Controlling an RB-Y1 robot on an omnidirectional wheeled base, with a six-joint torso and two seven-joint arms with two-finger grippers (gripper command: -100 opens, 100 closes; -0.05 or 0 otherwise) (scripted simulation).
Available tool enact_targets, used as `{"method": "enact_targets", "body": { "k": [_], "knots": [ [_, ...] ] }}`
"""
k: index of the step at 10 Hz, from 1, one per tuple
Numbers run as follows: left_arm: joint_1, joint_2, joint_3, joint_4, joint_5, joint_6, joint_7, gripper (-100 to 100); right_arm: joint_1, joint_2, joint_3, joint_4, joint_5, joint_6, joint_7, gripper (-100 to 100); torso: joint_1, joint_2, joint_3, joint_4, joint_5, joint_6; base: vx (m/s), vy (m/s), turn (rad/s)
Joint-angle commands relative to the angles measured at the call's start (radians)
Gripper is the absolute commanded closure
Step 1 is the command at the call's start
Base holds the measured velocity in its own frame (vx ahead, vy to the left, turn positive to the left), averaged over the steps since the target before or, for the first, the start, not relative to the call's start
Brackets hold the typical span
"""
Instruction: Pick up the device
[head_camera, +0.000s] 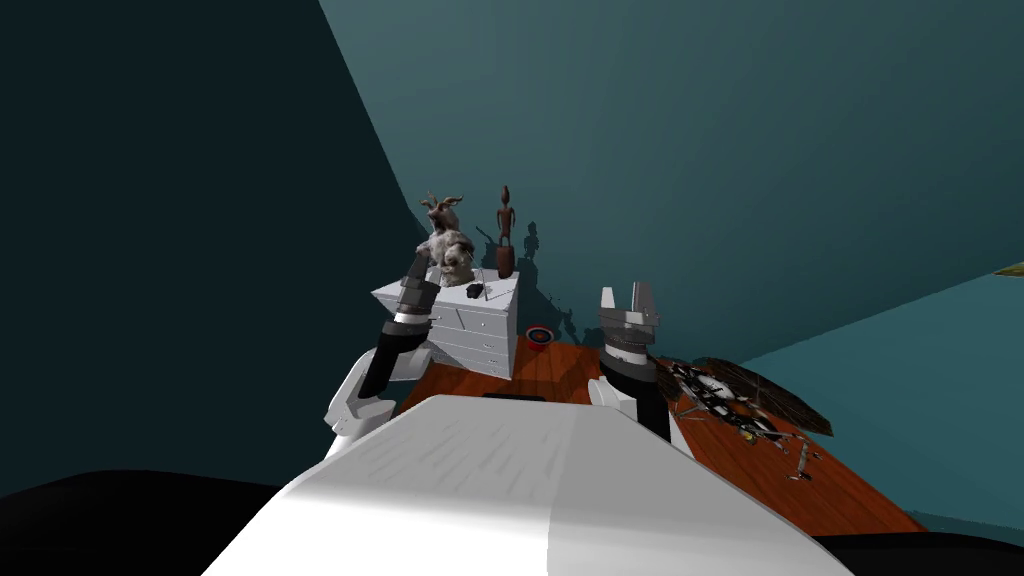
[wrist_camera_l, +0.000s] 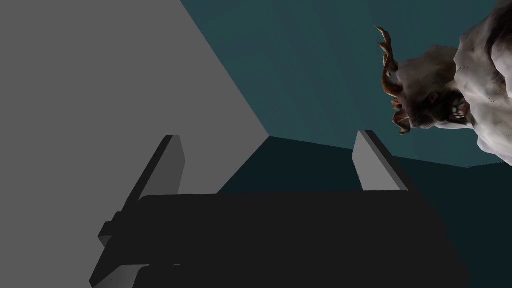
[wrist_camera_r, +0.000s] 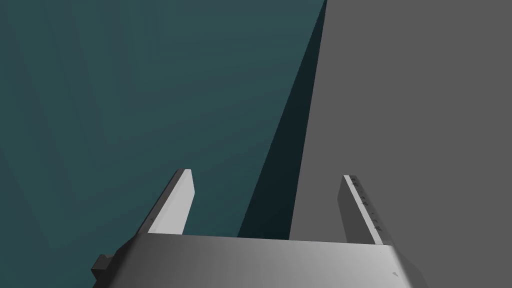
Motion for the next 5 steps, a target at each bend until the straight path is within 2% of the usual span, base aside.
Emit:
{"method": "enact_targets", "body": {
  "k": [1, 5],
  "knots": [
    [-0.018, 0.018, 0.014, -0.001, -0.005, 0.047, 0.016, -100, 0.000, 0.000, 0.000, 0.000, 0.000, 0.000, 0.000, 0, 0.000, 0.000, 0.000, 0.000, 0.000, 0.000, -0.027, 0.086, -0.147],
    [-0.039, 0.054, 0.015, -0.004, -0.024, 0.156, 0.037, -100, 0.000, 0.000, 0.000, 0.000, 0.000, 0.000, 0.000, 0, 0.000, -0.003, -0.002, -0.001, 0.000, 0.000, -0.008, 0.074, -0.101]
  ]
}}
